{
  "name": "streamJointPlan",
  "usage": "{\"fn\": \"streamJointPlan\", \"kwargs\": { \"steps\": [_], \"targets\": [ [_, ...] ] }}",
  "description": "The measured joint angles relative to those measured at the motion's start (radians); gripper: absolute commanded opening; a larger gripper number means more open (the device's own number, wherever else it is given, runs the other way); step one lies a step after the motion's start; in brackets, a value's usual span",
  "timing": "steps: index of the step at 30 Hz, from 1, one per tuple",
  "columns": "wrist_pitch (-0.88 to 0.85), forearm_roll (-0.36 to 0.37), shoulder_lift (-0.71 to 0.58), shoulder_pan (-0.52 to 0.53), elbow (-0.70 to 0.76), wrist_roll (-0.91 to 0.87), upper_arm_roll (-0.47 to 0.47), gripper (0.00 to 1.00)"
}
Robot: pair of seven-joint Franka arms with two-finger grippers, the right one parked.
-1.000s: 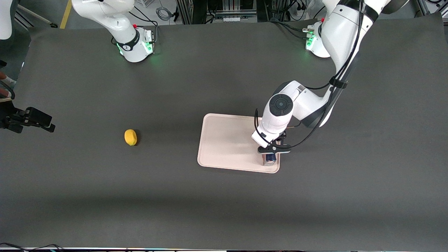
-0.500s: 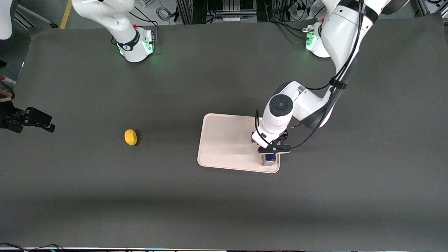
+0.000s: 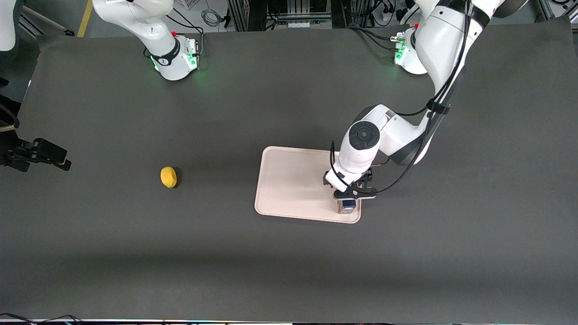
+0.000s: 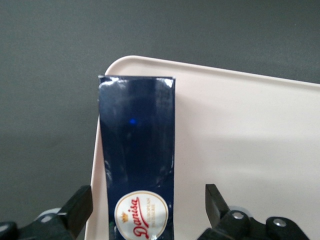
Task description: Place cookie box on tray
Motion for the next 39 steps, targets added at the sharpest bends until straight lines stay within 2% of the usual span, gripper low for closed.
{"fn": "streamJointPlan", "kwargs": {
  "steps": [10, 17, 22, 29, 39],
  "targets": [
    [-0.050, -0.018, -0.100, 0.028, 0.033, 0.034, 0.017, 1.00],
    [-0.129, -0.141, -0.207, 0.099, 0.053, 0.198, 0.028, 1.00],
    [-0.245, -0.205, -0.292, 0.163, 0.071, 0.388, 0.081, 1.00],
    [-0.404, -0.220, -0.382, 0.251, 0.121, 0.592, 0.144, 1.00],
    [-0.532, -0.220, -0.492, 0.342, 0.126, 0.700, 0.173, 1.00]
  ]
}}
